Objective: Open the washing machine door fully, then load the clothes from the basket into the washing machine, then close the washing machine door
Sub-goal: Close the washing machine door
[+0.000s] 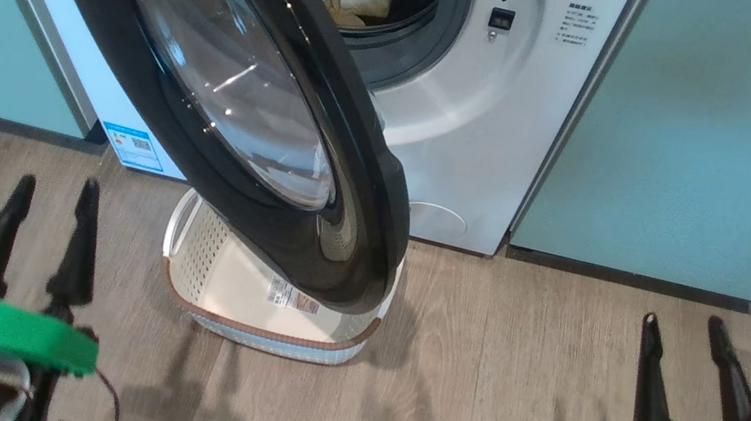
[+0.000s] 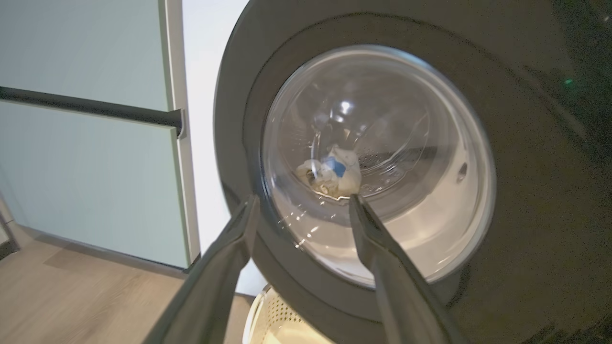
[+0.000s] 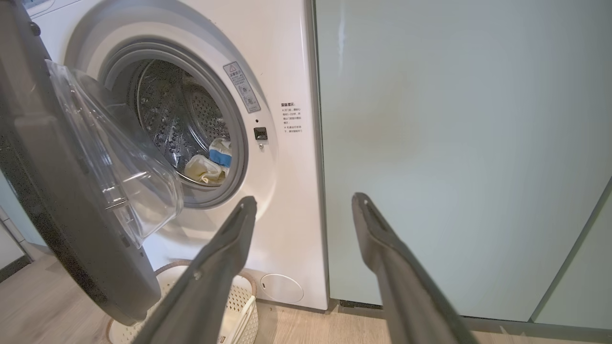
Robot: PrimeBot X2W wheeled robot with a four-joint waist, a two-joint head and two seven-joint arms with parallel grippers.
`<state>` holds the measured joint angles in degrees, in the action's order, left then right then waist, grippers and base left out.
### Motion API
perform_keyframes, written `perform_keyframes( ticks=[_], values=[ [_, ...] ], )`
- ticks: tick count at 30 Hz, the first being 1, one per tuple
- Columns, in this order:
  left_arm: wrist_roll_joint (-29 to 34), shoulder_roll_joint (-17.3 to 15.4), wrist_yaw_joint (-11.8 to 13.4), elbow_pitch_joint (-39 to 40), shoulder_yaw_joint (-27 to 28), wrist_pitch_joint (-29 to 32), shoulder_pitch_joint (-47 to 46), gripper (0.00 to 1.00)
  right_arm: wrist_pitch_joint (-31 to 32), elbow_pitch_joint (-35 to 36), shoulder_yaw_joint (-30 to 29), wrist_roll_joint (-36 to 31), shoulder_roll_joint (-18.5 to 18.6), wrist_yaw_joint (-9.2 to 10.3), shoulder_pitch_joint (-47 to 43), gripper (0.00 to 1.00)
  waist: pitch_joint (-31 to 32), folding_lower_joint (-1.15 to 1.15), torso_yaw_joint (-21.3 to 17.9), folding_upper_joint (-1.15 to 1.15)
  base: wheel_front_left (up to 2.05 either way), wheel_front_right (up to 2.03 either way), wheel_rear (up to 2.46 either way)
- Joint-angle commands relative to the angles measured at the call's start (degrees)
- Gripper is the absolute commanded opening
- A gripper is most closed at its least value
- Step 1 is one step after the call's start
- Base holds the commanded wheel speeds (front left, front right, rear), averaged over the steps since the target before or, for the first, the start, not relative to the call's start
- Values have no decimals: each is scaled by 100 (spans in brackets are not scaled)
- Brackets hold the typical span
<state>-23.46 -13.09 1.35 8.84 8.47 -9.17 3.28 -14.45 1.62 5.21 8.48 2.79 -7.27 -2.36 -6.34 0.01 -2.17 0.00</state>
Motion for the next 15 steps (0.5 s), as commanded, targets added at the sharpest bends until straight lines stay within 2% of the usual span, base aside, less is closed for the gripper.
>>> perform_keyframes(
  ticks=[1,7,15],
  values=[
    [291,-82,130,232,132,-134,-19,100,-55,147,143,-52,9,-22,-7,100,37,-1,11,0,0,0,0],
    [667,6,272,196,-89,-265,271,100,-55,99,196,-47,9,-22,-102,100,127,-1,28,0,0,0,0],
    [755,118,309,109,-272,-322,513,100,-55,55,255,-71,9,-22,-220,100,253,-1,14,0,0,0,0]
  ],
)
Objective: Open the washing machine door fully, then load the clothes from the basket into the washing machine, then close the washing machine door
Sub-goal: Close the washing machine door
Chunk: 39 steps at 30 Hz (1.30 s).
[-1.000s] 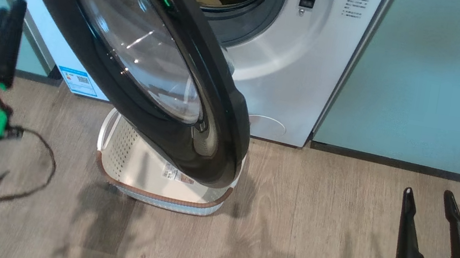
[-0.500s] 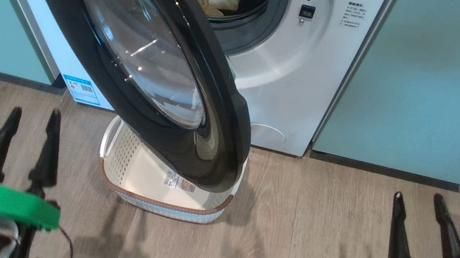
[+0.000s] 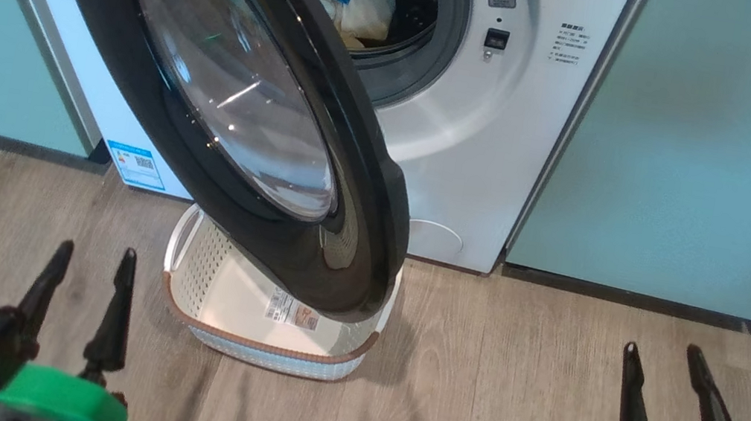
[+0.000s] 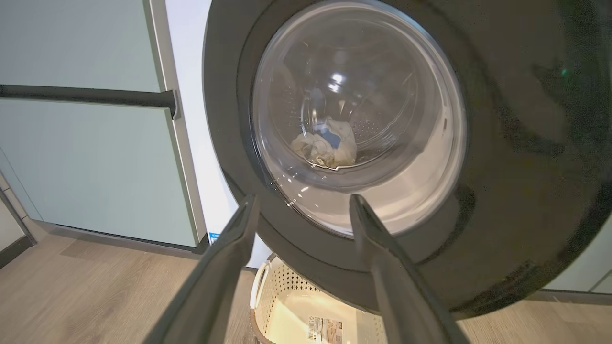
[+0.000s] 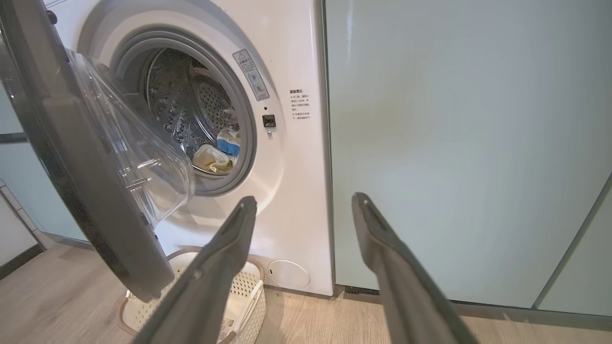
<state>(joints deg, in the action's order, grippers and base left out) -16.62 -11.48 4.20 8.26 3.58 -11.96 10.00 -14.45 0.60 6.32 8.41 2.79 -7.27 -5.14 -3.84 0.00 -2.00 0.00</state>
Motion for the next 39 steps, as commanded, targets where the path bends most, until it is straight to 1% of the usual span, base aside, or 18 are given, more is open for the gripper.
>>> perform_keyframes(
  ticks=[1,22,23,24,25,34,39],
  values=[
    [97,-55,20,158,189,-31,-139,100,-55,158,147,-63,9,-22,50,100,7,0,-7,0,0,0,0],
    [119,-23,120,134,4,19,-107,100,-55,170,157,-39,9,-22,21,100,57,0,-61,0,0,0,0],
    [121,-25,128,138,2,19,-102,100,-55,170,158,-33,9,-22,17,75,61,0,-63,0,0,0,0],
    [124,-26,136,143,-1,20,-97,100,-55,171,157,-26,9,-22,14,14,66,0,-65,0,0,0,0],
    [123,-27,142,146,-4,23,-92,100,-55,175,154,2,9,-22,8,0,69,0,-68,0,0,0,0],
    [145,-38,205,200,-31,12,-107,100,-55,160,172,96,9,-22,-7,0,39,0,-79,0,0,0,0],
    [151,-40,202,198,-98,21,-165,100,-55,159,152,130,9,-22,-11,0,8,0,1,0,0,0,0]
  ],
)
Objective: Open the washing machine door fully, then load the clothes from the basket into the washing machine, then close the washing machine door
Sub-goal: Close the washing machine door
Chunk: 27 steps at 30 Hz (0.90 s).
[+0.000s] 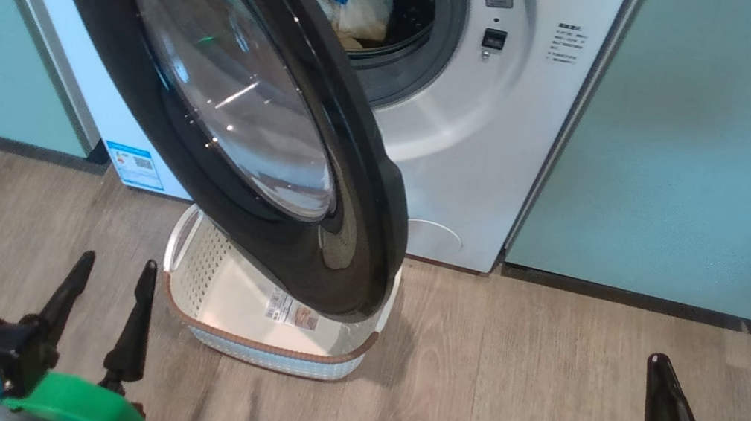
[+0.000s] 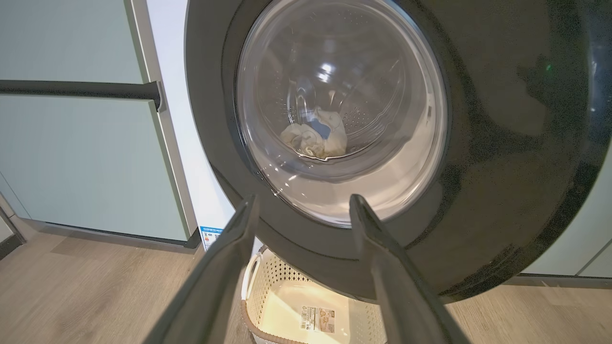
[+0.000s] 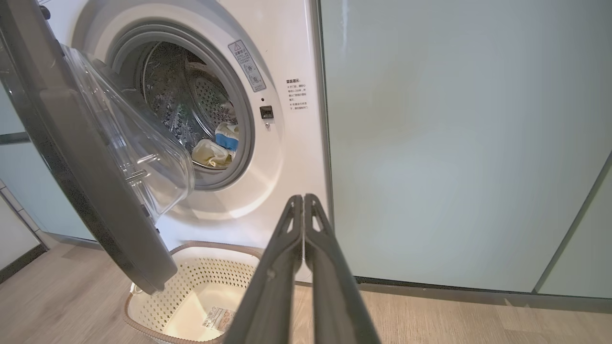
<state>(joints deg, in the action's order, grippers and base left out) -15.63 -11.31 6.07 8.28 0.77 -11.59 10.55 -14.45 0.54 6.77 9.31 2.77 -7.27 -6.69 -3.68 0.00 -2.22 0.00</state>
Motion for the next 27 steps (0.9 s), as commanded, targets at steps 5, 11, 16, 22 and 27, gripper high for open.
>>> perform_keyframes(
  ticks=[5,11,16,22,27],
  values=[
    [104,-81,19,175,108,-13,-298,100,-55,108,148,57,10,-22,206,0,-21,0,227,0,0,0,0],
    [182,-111,12,138,-3,-22,-413,100,-55,-73,223,76,10,-22,510,0,-30,0,680,0,0,0,0],
    [226,-113,-7,97,-109,-45,-503,100,-55,-292,226,104,10,-22,933,0,-78,0,1134,0,0,0,0],
    [257,-86,-40,5,-247,-83,-609,100,-55,-600,178,124,10,-22,1489,0,-102,0,1635,0,0,0,0],
    [279,-80,-75,-72,-350,-109,-688,100,-55,-645,112,153,10,-22,1960,0,-67,0,1905,0,0,0,0]
  ],
)
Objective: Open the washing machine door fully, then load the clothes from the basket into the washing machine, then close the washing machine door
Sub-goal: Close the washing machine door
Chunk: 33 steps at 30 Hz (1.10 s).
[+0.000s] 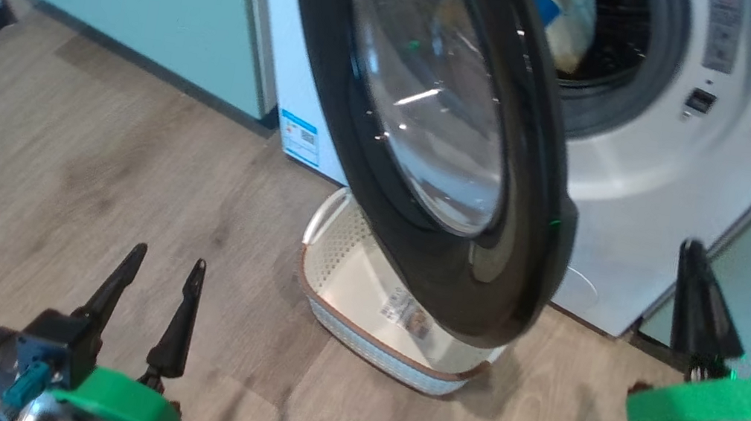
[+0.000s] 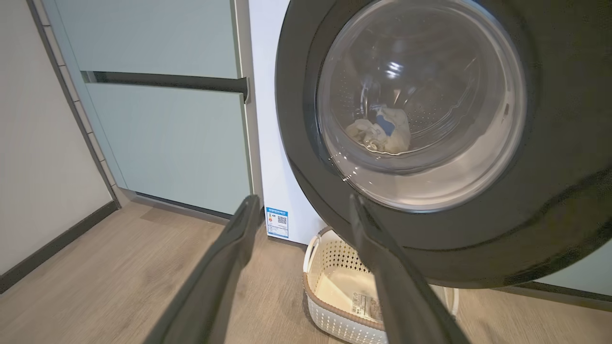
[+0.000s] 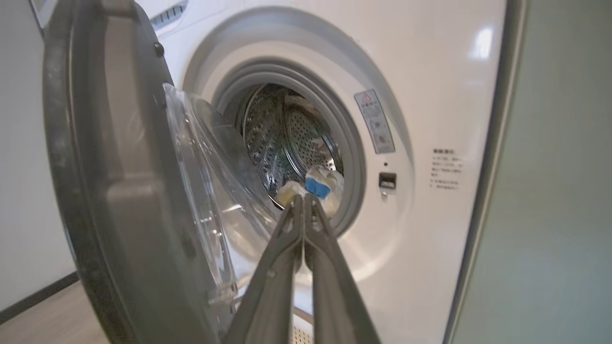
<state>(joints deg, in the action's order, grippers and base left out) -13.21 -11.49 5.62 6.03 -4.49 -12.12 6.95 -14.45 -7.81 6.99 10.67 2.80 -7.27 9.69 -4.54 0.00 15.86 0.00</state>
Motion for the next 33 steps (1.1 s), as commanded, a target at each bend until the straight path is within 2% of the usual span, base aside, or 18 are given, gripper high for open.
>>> perform_keyframes(
  ticks=[1,13,20,25,33],
  values=[
    [40,-64,-33,140,163,-58,-339,100,-55,219,97,7,8,-22,427,0,31,0,128,0,0,0,0],
    [58,-99,-5,119,97,-69,-345,100,-55,1506,617,5,8,-22,1395,0,124,0,225,0,0,0,0],
    [18,-123,3,149,84,-53,-330,100,-55,2070,1554,105,8,-22,1274,0,183,0,218,0,0,0,0],
    [7,-147,22,177,83,-48,-307,100,-24,1761,2179,210,8,-22,926,0,200,0,200,0,0,0,0],
    [-14,-157,60,195,74,-59,-332,100,20,793,2766,391,8,-22,656,0,137,0,152,0,0,0,0]
  ],
)
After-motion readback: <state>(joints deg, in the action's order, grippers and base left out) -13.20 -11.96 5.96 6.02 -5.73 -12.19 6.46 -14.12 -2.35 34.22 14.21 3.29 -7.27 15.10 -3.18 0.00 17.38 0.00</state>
